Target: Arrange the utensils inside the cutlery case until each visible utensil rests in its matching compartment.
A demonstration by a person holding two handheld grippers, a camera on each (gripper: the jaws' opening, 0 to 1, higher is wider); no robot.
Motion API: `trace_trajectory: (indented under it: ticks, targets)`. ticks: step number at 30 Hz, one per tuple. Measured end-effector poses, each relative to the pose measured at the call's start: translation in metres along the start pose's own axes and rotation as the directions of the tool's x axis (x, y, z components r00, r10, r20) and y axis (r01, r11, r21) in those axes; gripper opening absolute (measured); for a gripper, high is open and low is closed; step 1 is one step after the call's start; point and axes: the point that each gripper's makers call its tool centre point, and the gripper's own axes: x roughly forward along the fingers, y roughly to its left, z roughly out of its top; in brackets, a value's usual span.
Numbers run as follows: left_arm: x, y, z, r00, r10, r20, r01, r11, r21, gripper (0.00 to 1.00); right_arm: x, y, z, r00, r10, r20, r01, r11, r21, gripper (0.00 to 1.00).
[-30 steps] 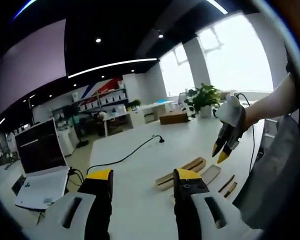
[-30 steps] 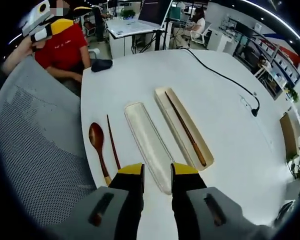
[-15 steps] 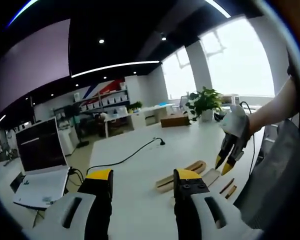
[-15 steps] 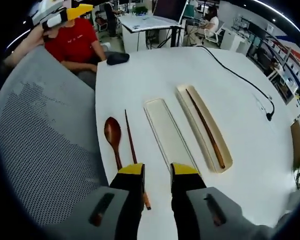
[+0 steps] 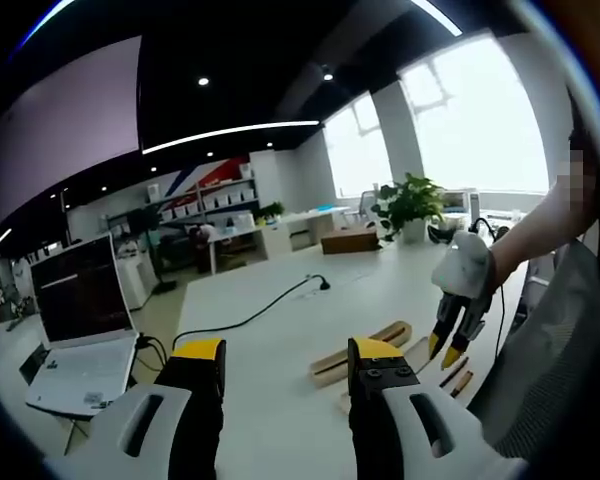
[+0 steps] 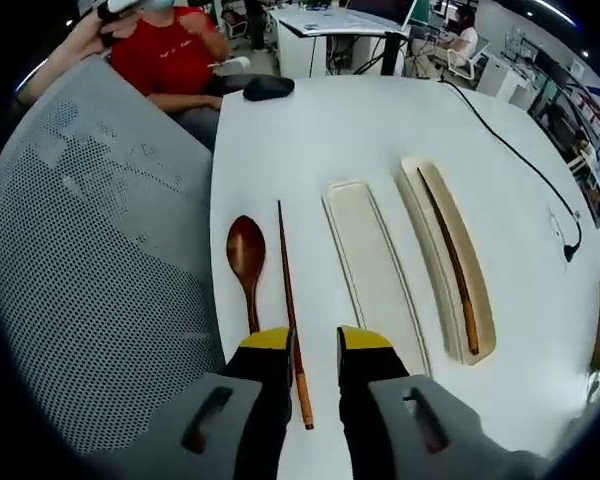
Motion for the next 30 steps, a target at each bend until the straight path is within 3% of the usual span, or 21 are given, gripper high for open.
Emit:
trace_trajectory:
  ticks: [13,30]
  targets:
    - [0.000,0.000,0.001,1.000,0.003,0.005,-0.003,1.000,-0.007,0.50,0.029,0.011,0.001,0.996,0.048,-0.080,-0.054,0.996,-0.077,0.14]
    - [-0.002,0.004,0.002,1.000,0.013,0.019,-0.013,1.000,-0.019,0.50,0.046,0.020,-0.004,0.989,0.054,-0.135,-0.071,0.989,-0.130,0.14]
